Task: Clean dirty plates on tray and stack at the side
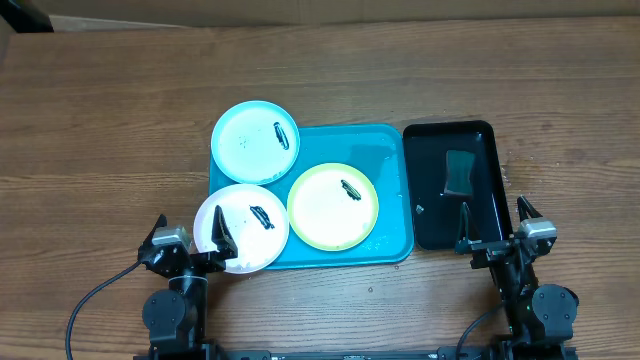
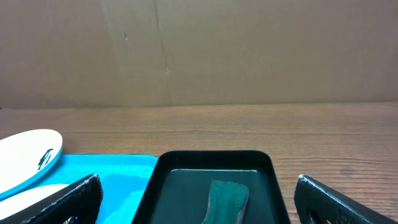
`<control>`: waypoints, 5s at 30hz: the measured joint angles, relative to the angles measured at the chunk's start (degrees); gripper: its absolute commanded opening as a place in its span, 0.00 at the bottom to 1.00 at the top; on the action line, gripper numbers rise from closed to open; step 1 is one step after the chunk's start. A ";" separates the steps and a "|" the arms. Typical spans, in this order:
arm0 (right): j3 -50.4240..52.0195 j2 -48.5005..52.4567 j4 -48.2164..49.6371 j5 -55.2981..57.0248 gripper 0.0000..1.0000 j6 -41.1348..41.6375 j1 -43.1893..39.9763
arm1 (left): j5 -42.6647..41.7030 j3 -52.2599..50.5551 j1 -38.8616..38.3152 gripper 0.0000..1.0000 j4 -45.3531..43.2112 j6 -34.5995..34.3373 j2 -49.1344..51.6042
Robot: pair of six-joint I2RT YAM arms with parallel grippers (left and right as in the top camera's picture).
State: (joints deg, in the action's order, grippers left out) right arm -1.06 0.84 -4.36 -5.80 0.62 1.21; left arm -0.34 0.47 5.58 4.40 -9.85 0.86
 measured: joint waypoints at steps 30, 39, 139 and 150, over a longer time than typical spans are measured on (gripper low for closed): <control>0.02 0.00 -0.02 0.02 1.00 -0.02 -0.02 | 0.00 0.00 0.00 1.00 0.02 0.00 0.00; 0.00 0.00 0.00 0.02 1.00 0.00 0.00 | 0.00 0.00 0.00 1.00 0.02 0.00 0.00; -94.90 108.72 -63.73 -0.98 0.47 3.06 25.57 | -22.80 81.02 -11.32 0.35 74.60 -0.90 85.15; -94.88 121.48 -58.14 0.00 0.42 -1.40 25.62 | -17.99 81.02 -14.62 0.41 71.58 -0.96 85.15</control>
State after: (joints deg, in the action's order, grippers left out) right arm -95.94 122.32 -62.50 -5.80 -0.78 26.83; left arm -18.33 81.49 -9.04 75.99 -10.81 86.02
